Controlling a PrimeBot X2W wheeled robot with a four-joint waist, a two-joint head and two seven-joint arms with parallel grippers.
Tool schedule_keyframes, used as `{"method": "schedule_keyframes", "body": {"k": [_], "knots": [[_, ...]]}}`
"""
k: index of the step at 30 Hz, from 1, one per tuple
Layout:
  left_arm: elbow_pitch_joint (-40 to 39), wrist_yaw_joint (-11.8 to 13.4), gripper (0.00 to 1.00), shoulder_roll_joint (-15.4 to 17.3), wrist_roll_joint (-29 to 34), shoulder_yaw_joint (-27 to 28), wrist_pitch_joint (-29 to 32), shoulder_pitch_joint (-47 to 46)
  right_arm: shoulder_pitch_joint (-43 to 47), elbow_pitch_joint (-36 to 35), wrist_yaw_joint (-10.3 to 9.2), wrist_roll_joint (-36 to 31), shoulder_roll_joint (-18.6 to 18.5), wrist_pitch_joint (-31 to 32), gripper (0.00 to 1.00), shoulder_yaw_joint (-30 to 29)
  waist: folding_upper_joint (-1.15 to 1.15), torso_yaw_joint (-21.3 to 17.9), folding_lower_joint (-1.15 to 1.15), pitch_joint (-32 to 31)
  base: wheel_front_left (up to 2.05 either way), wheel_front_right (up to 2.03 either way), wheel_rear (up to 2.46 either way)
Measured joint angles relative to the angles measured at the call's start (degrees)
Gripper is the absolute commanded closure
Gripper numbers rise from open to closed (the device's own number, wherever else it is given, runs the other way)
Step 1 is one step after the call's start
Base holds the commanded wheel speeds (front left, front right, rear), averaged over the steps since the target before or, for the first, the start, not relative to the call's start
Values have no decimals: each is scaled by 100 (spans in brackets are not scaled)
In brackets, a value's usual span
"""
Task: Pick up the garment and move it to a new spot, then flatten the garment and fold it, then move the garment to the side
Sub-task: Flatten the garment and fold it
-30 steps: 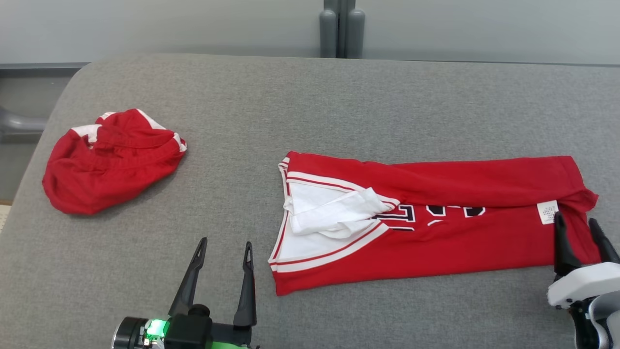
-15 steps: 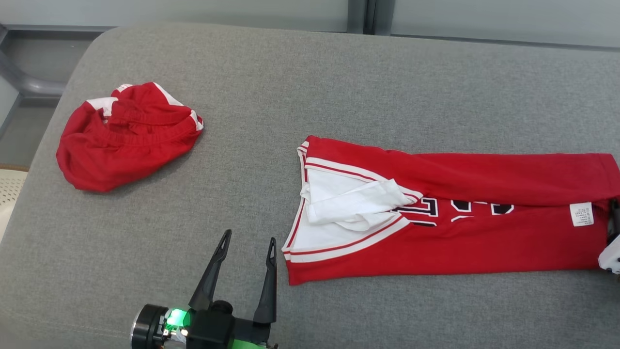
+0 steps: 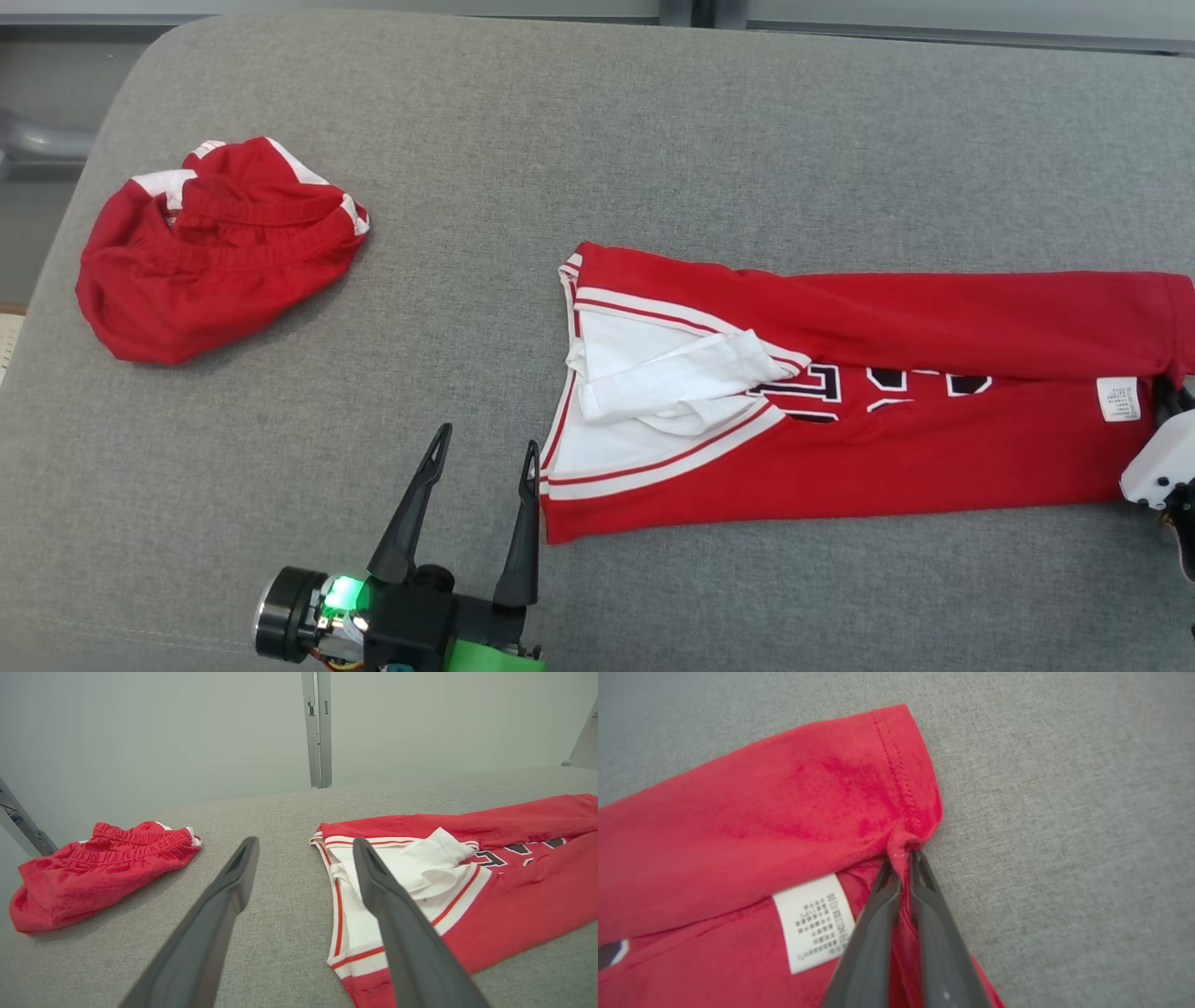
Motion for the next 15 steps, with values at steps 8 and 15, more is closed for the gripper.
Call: {"method": "schedule_keyframes", "body": {"k": [8, 15], "knots": [[-53, -5, 0, -9, 74, 26, 0, -139, 1, -300, 12, -126, -491, -76, 100, -74, 0, -282, 0, 157, 0, 0, 0], [-56, -27, 0, 85, 164, 51, 0, -294, -35, -567, 9, -389, -1121, 75, 100, -156, 0, -667, 0, 302, 0, 0, 0]]}}
